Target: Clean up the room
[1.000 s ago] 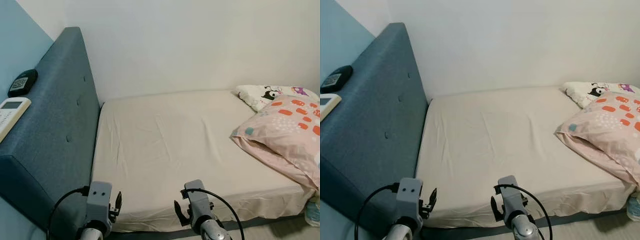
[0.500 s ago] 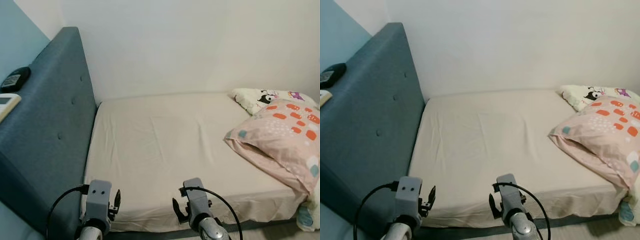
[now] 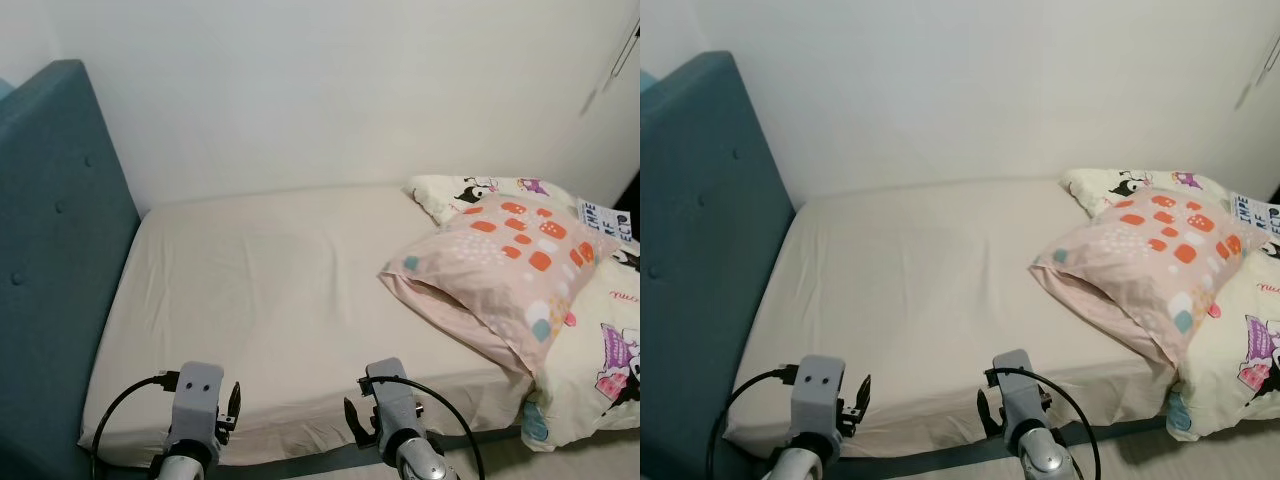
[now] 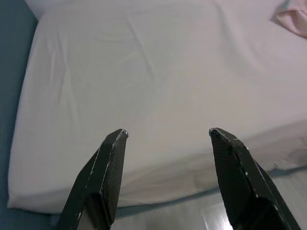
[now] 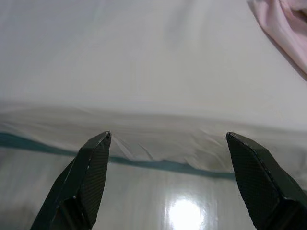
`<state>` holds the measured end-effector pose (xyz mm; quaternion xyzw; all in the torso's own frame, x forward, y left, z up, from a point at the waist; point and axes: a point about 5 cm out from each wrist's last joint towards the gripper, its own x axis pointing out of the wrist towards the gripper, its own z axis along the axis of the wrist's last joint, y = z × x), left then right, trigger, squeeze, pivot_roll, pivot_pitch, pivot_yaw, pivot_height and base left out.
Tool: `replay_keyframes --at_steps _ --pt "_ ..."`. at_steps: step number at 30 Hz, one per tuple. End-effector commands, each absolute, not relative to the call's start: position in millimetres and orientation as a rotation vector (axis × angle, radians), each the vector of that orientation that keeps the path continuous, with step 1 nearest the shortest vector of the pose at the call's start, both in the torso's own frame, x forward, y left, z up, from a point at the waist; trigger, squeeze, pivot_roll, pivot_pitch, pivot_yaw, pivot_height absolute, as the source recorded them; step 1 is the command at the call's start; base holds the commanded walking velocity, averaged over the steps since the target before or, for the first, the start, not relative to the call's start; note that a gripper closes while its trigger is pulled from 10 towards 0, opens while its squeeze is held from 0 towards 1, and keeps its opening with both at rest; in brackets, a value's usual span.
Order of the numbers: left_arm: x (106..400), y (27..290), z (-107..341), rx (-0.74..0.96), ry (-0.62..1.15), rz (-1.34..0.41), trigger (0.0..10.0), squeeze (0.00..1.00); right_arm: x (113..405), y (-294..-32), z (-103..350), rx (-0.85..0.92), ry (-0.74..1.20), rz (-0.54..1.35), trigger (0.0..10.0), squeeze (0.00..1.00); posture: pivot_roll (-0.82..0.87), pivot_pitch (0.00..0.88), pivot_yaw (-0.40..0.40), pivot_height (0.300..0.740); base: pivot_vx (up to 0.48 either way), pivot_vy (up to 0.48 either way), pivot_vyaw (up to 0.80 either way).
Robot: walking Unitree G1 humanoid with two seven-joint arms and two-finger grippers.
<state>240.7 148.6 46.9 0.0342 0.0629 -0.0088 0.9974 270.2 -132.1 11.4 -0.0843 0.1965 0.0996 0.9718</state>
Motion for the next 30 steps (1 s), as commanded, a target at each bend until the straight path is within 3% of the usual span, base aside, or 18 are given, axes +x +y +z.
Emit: replay_keyframes --at_steps 1,6,10,15,30 --pt "239.3 147.2 44.7 0.075 0.138 -0.028 10.0 0.00 267.9 -133.9 8.5 -0.170 0.408 0.196 10.0 0.00 -0.02 0.109 -0.023 0.740 0.000 -0.480 0.00" --pt "239.2 147.3 44.6 0.076 0.138 -0.028 10.0 0.00 267.6 -134.0 8.3 -0.170 0.408 0.196 10.0 0.00 -0.02 0.110 -0.023 0.740 0.000 -0.480 0.00" --pt "239.7 145.5 40.8 0.126 0.178 -0.071 10.0 0.00 267.6 -134.3 7.8 -0.169 0.409 0.195 10.0 0.00 -0.02 0.111 -0.023 0.740 0.000 0.000 0.00" --pt "240.6 146.8 39.9 0.120 0.186 -0.056 10.0 0.00 267.5 -134.2 7.7 -0.169 0.409 0.194 10.0 0.00 -0.02 0.112 -0.019 0.740 0.000 0.469 0.00" --pt "241.8 145.5 41.5 0.104 0.160 -0.037 10.0 0.00 268.0 -134.5 11.2 -0.164 0.395 0.188 10.0 0.00 -0.03 0.118 -0.021 0.740 0.000 0.000 0.00"
